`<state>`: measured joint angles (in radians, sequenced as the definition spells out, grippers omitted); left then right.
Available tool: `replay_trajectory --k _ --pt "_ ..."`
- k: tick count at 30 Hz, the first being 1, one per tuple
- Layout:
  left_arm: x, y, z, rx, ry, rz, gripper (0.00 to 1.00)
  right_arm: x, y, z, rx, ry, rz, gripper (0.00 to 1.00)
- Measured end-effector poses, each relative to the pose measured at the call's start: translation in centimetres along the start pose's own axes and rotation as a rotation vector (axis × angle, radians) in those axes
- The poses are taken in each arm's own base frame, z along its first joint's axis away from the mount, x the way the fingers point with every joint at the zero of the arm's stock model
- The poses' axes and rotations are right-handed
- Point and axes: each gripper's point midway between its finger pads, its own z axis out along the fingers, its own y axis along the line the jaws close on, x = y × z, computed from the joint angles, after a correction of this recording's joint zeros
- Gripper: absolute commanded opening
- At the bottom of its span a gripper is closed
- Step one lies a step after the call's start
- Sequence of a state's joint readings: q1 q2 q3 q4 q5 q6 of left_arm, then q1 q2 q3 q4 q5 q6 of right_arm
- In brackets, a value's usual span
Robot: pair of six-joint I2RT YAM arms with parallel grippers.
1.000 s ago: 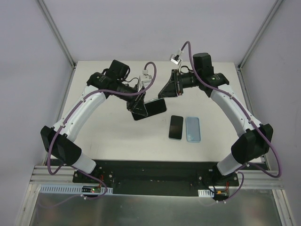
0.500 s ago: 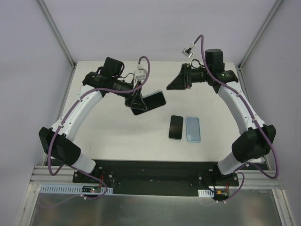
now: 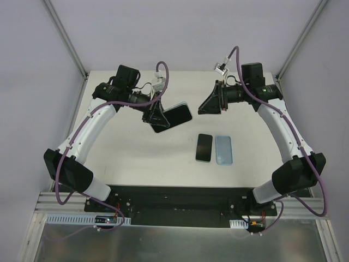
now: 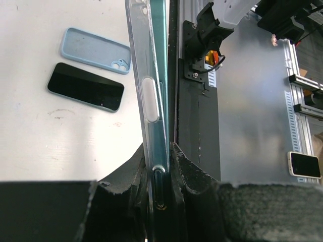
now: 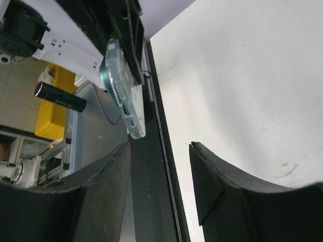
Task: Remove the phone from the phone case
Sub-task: Remove the phone case from the phone.
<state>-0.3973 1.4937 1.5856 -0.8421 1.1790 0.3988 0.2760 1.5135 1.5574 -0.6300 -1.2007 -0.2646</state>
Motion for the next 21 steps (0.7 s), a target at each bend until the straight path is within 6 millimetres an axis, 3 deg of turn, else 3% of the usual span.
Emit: replay_trajectory --k 10,21 --pt "-1.3 -0.9 -0.1 0.038 -0.035 -0.002 0.0 3.4 2.8 2.8 -0.093 0.111 -0.125 0.53" --pt "-1.7 -0.9 -0.1 0.042 -0.047 -0.009 0.0 3.4 2.8 3.3 -0.099 0.111 -0.159 0.49"
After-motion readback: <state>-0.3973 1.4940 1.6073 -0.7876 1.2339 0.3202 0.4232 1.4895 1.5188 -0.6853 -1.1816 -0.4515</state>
